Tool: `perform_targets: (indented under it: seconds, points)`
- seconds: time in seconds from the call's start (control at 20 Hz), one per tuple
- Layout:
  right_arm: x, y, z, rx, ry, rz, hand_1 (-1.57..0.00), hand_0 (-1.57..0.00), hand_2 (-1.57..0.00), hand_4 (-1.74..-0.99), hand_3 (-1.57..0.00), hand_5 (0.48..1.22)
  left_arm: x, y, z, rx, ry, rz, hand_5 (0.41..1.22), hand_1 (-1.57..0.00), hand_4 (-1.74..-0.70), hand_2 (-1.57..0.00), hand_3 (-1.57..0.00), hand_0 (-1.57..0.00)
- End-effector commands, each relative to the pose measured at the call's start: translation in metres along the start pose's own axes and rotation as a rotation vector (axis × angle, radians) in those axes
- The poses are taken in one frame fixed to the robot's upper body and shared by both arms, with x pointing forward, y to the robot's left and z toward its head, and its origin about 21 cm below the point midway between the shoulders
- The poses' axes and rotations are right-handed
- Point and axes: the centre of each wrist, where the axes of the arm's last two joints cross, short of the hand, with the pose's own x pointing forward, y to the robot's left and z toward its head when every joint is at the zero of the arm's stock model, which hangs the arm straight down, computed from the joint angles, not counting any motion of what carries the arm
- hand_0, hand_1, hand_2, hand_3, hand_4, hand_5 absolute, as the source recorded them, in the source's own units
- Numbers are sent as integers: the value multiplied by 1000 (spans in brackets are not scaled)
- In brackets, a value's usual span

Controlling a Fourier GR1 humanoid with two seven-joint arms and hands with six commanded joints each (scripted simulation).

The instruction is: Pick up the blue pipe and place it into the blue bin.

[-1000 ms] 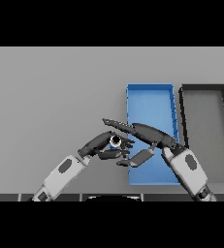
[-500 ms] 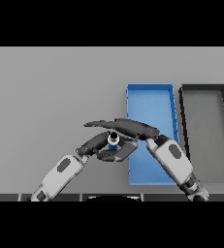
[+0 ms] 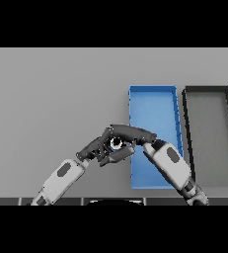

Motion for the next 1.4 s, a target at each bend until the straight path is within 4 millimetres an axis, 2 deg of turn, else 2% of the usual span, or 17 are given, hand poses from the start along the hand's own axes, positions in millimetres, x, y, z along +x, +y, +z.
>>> perform_targets:
  seconds: [0.0, 0.15, 0.25, 0.3, 0.35, 0.45, 0.55, 0.6, 0.7, 0.85, 0.95, 1.15, 1.35]
  points:
    - [0, 2, 0, -9, -8, 16, -1427, -1424, -1427, -1456, -1376, 1010, 1, -2, -2, -4, 11, -11, 1214, -1423, -1719, -1419, -588, -1429]
    - [0, 3, 3, -13, -28, 55, -1497, -1496, -1497, -1469, -1471, 1113, 2, 3, -5, -7, 10, -61, 1217, -1453, -1730, -1493, -527, -1498]
    - [-1, 4, 3, 5, -17, 32, -1524, -1523, -1524, -1473, -1507, 1152, 0, 2, -5, -15, 9, -71, 1219, -1356, -1734, -1521, -505, -1499]
    - [-2, 3, 7, 7, -7, 12, -1533, -1533, -1533, -1474, -1520, 1166, -3, 3, -5, -30, 10, -76, 1219, -1220, -1637, -1350, -531, -1426]
    - [-3, 5, 4, 12, -16, 12, -1541, -1540, -1541, -1477, -1530, 1177, -3, 1, -6, -48, 10, -85, 1219, -1190, -1544, -1242, -518, -1407]
    - [-2, 8, 1, 5, -41, 28, -1552, -1551, -1552, -1480, -1545, 1193, 1, 7, -4, -74, 42, -102, 1220, -802, -1343, -819, -332, -979]
    - [-1, 9, 4, 9, -37, 25, -1559, -1558, -1559, -1481, -1554, 1203, -1, 9, -2, -120, 48, -114, 1213, -513, -1179, -524, -212, -626]
    - [-1, 7, 2, 9, -38, 19, -1561, -1561, -1561, -1482, -1558, 1206, 0, 9, -2, -130, 64, -129, 1184, -410, -1110, -419, -170, -501]
    - [3, 7, 2, 6, -52, 13, -1565, -1565, -1565, -1483, -1562, 1212, 2, 10, -1, -128, 51, -163, 1042, -262, -995, -268, -108, -320]
    - [8, 9, -2, 1, -54, 11, -1568, -1568, -1568, -1484, -1567, 1216, -3, 11, -2, -90, 102, -171, 842, -134, -880, -137, -55, -163]
    - [6, 8, 2, -10, -57, 15, -1569, -1569, -1569, -1485, -1568, 1218, -5, 12, -2, -80, 109, -182, 754, -85, -836, -87, -35, -104]
    - [3, 10, 0, -29, -60, 11, -1570, -1570, -1570, -1487, -1570, 1220, -9, 11, 1, -50, 122, -146, 636, -34, -842, -35, -14, -42]
    - [6, 4, 1, -37, -69, -34, -1571, -1571, -1571, -1492, -1571, 1220, -1, 10, 2, -24, 191, -112, 605, -13, -880, -14, -5, -17]
